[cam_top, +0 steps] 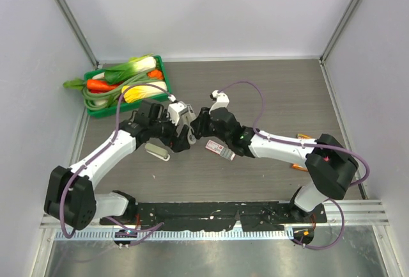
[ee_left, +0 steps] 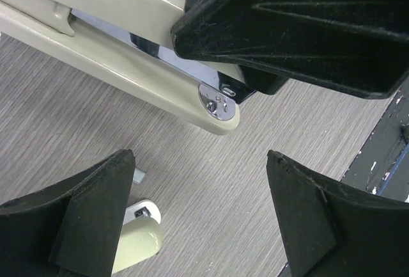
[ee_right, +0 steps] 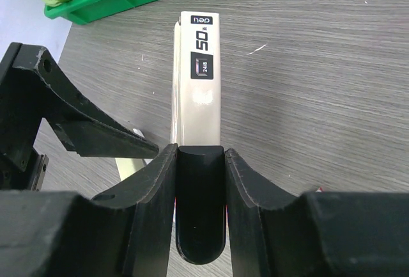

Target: Unload the staples from the stapler

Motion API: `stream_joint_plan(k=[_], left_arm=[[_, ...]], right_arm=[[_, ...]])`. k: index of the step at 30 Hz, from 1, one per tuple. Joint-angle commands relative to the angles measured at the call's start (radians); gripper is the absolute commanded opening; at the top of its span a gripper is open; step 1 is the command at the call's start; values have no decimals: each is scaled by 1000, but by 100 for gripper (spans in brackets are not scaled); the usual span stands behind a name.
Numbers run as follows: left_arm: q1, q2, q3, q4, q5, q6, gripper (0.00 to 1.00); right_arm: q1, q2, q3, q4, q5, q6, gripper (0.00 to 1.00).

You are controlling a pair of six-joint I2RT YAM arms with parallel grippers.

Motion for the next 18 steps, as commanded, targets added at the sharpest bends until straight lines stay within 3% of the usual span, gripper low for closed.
stream_joint_plan(k=[1,7,18], left_arm=[[-8,16,-9,90,11,6,88],[-8,59,0,124,29,-3,87],[-8,106,25,141,60,-11,62]], right_arm=[[3,-61,-9,158,26,74,1],[3,-59,-24,188,4,110,1],[3,-71,-50,219,-37,151,1]])
